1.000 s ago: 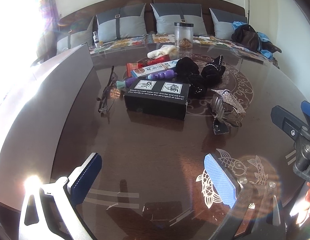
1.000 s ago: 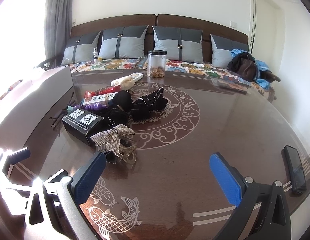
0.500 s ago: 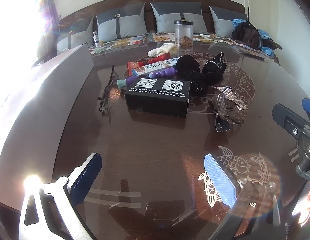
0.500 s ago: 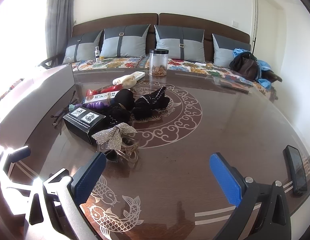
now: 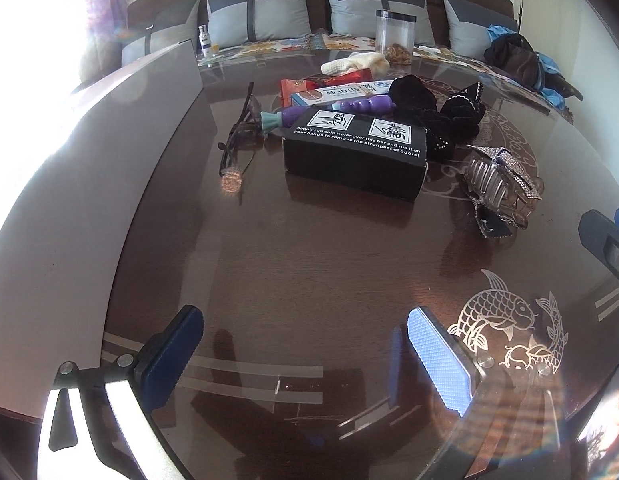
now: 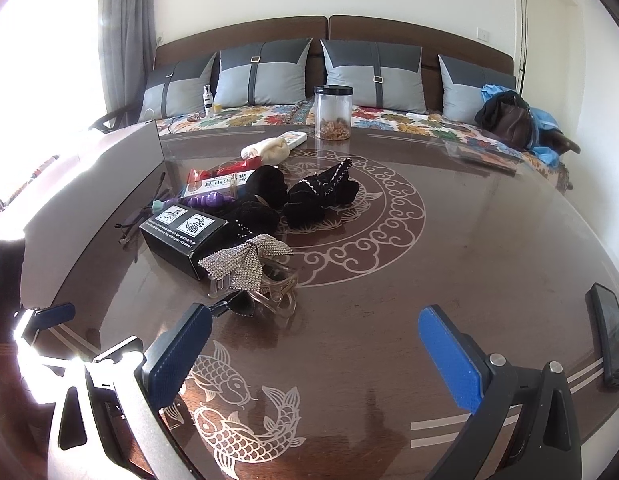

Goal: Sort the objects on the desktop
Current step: 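Reach the right tool to the rhinestone bow and close on it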

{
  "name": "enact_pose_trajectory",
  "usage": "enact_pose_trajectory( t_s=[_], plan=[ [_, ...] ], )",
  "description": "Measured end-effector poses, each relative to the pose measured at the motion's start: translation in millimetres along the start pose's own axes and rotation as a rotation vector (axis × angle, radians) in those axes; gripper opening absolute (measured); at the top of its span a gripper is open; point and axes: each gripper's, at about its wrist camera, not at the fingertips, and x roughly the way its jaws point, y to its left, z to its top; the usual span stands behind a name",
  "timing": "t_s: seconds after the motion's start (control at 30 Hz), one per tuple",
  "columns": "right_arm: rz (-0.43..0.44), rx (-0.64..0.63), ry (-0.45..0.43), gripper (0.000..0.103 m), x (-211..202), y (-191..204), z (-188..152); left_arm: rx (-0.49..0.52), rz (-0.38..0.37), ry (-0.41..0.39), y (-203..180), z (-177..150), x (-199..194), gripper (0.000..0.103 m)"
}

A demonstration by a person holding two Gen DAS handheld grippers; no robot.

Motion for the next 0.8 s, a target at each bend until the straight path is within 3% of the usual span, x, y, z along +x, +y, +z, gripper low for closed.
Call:
enact_pose_trajectory(
  t_s=[0.23, 0.37, 0.6, 0.63, 0.67, 0.73, 0.8],
  plan=[
    [0.13, -0.006, 0.063, 0.103, 19.2, 8.2, 3.3, -0.015, -0.004, 0.028, 7.3, -2.0, 4.9, 0.103],
    [0.173, -0.052, 0.146, 0.103, 50.2, 24.0, 15.4, -0.023, -0.009, 0.028, 7.7, -2.5, 4.7, 0.103],
    [0.135, -0.028, 0.236, 0.103, 96.6, 30.3, 26.9, -0.037, -0.015, 0.035, 7.9, -0.6, 6.2, 0.103],
    [0.127, -0.025, 0.246, 0.1, 100.5, 28.6, 26.4, -0.041, -0.018, 0.037, 8.7, -1.0, 6.6, 0.103],
    [0.121, -0.02, 0.252, 0.083, 102.2, 24.6, 26.0, -0.046, -0.022, 0.04, 9.3, -0.9, 7.1, 0.103],
    [0.117, -0.018, 0.251, 0.059, 101.0, 16.7, 24.1, -0.061, -0.03, 0.047, 11.0, -0.3, 8.6, 0.103],
    [0.111, -0.029, 0.253, 0.053, 96.4, 8.6, 22.9, -0.066, -0.027, 0.056, 10.5, 1.2, 9.2, 0.103]
  ],
)
